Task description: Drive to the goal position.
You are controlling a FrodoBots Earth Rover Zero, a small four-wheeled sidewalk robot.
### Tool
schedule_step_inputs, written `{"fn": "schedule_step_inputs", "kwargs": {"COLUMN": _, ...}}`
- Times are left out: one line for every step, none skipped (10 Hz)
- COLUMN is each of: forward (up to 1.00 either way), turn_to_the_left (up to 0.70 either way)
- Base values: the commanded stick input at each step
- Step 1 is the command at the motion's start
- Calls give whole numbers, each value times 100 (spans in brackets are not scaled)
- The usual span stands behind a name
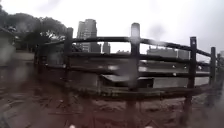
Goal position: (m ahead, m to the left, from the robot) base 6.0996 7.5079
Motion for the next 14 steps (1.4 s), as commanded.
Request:
{"fn": "schedule_step_inputs", "kwargs": {"forward": -70, "turn_to_the_left": -35}}
{"fn": "schedule_step_inputs", "kwargs": {"forward": -70, "turn_to_the_left": -35}}
{"fn": "schedule_step_inputs", "kwargs": {"forward": -70, "turn_to_the_left": -35}}
{"fn": "schedule_step_inputs", "kwargs": {"forward": -70, "turn_to_the_left": -35}}
{"fn": "schedule_step_inputs", "kwargs": {"forward": -70, "turn_to_the_left": -35}}
{"fn": "schedule_step_inputs", "kwargs": {"forward": -70, "turn_to_the_left": -35}}
{"fn": "schedule_step_inputs", "kwargs": {"forward": -70, "turn_to_the_left": -35}}
{"fn": "schedule_step_inputs", "kwargs": {"forward": -70, "turn_to_the_left": -35}}
{"fn": "schedule_step_inputs", "kwargs": {"forward": -70, "turn_to_the_left": -35}}
{"fn": "schedule_step_inputs", "kwargs": {"forward": -23, "turn_to_the_left": -58}}
{"fn": "schedule_step_inputs", "kwargs": {"forward": 0, "turn_to_the_left": -23}}
{"fn": "schedule_step_inputs", "kwargs": {"forward": 0, "turn_to_the_left": 0}}
{"fn": "schedule_step_inputs", "kwargs": {"forward": 0, "turn_to_the_left": 12}}
{"fn": "schedule_step_inputs", "kwargs": {"forward": 47, "turn_to_the_left": 28}}
